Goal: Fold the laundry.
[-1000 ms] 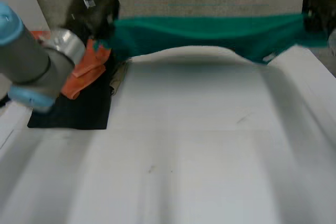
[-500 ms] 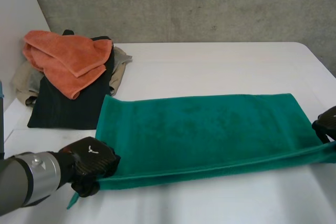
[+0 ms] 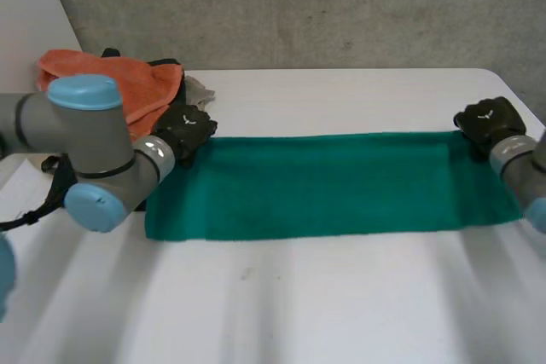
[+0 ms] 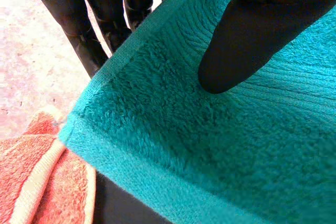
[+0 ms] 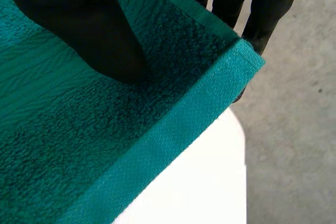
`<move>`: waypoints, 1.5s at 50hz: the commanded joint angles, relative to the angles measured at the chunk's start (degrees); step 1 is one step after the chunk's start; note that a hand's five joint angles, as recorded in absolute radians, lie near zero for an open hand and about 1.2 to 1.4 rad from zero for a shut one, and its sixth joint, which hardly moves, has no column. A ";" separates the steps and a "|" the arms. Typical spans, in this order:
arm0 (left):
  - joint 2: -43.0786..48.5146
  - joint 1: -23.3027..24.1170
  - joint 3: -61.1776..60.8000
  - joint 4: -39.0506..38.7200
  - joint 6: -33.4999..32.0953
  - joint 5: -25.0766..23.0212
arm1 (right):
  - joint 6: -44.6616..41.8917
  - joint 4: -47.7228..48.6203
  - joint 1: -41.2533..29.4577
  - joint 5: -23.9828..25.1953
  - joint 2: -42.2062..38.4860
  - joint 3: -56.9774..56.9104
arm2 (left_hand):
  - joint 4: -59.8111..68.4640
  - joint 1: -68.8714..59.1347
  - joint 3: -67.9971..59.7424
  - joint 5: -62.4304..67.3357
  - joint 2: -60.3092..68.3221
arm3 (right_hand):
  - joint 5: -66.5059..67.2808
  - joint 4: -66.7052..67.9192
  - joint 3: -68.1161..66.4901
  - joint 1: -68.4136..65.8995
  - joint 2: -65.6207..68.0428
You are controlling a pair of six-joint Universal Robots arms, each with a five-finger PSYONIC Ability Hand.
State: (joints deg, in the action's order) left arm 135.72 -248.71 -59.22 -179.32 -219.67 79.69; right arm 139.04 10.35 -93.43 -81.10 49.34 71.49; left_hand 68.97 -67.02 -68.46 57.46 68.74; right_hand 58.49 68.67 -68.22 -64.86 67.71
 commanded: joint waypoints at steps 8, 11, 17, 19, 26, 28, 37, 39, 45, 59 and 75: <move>-1.67 1.57 1.31 -2.88 6.54 -0.94 | 8.15 -5.60 -1.33 -9.89 -0.16 -4.97 | -58.97 57.02 58.46 -57.46 -58.74 | -58.49 -58.67 58.22 54.86 -57.71; -7.38 0.95 -3.43 -3.76 7.85 0.20 | 12.38 -6.48 1.31 -4.63 7.05 0.38 | -58.97 57.02 58.46 -57.46 -58.74 | -58.49 -58.67 58.22 54.86 -57.71; -16.53 -0.19 -14.67 -6.74 10.23 -1.11 | 11.00 -9.99 7.64 7.87 15.25 10.24 | -58.97 57.02 58.46 -57.46 -58.74 | -58.49 -58.67 58.22 54.86 -57.71; -20.04 -0.63 -20.82 -9.55 11.72 -2.77 | 8.72 -12.10 9.93 10.42 16.14 13.67 | -58.97 57.02 58.46 -57.46 -58.74 | -54.80 -54.98 54.53 51.17 -54.03; -22.87 -0.55 -28.75 -17.20 14.18 -5.24 | 2.64 -10.09 14.59 11.05 11.84 19.04 | -58.97 57.02 58.46 -57.46 -58.74 | -51.76 -51.94 51.49 48.13 -50.99; -22.60 -0.11 -29.54 -18.96 14.71 -4.98 | 2.99 -7.02 15.12 11.22 9.47 19.39 | -58.97 57.02 58.46 -57.46 -58.74 | -45.90 -46.08 45.63 42.27 -45.13; -23.74 0.33 -29.19 -17.03 16.91 -1.47 | 3.79 2.29 18.80 3.44 7.69 17.20 | -58.97 57.02 58.46 -57.46 -58.74 | 11.51 11.33 -11.78 -15.14 12.29; -24.79 0.16 -29.37 -16.42 17.52 -1.29 | 2.82 3.36 19.78 0.95 8.49 16.67 | -58.97 57.02 58.46 -57.46 -58.74 | 11.51 11.33 -11.78 -15.14 12.29; -28.84 -1.25 -30.69 -14.75 20.33 -1.55 | -11.38 5.82 20.93 -0.91 9.37 13.51 | -58.97 57.02 58.46 -57.46 -58.74 | 11.51 11.33 -11.78 -15.14 12.29; -31.83 -2.74 -35.96 -14.74 22.36 -2.52 | -13.79 22.43 -17.46 22.64 17.20 24.40 | -58.97 57.02 58.46 -57.46 -58.74 | 11.51 11.33 -11.78 -15.14 12.29; -32.09 -1.78 -38.34 -15.36 22.36 -2.61 | -10.74 9.78 -30.24 6.92 8.92 18.95 | -58.97 57.02 58.46 -57.46 -58.74 | -58.49 -58.67 58.22 54.86 -57.71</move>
State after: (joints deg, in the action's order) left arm 103.75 -250.78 -97.60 -194.58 -197.37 77.09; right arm 121.31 26.65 -125.95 -64.37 56.14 93.09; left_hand 11.64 -10.81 -12.21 2.87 11.91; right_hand 7.60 18.72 -18.56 -15.74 16.62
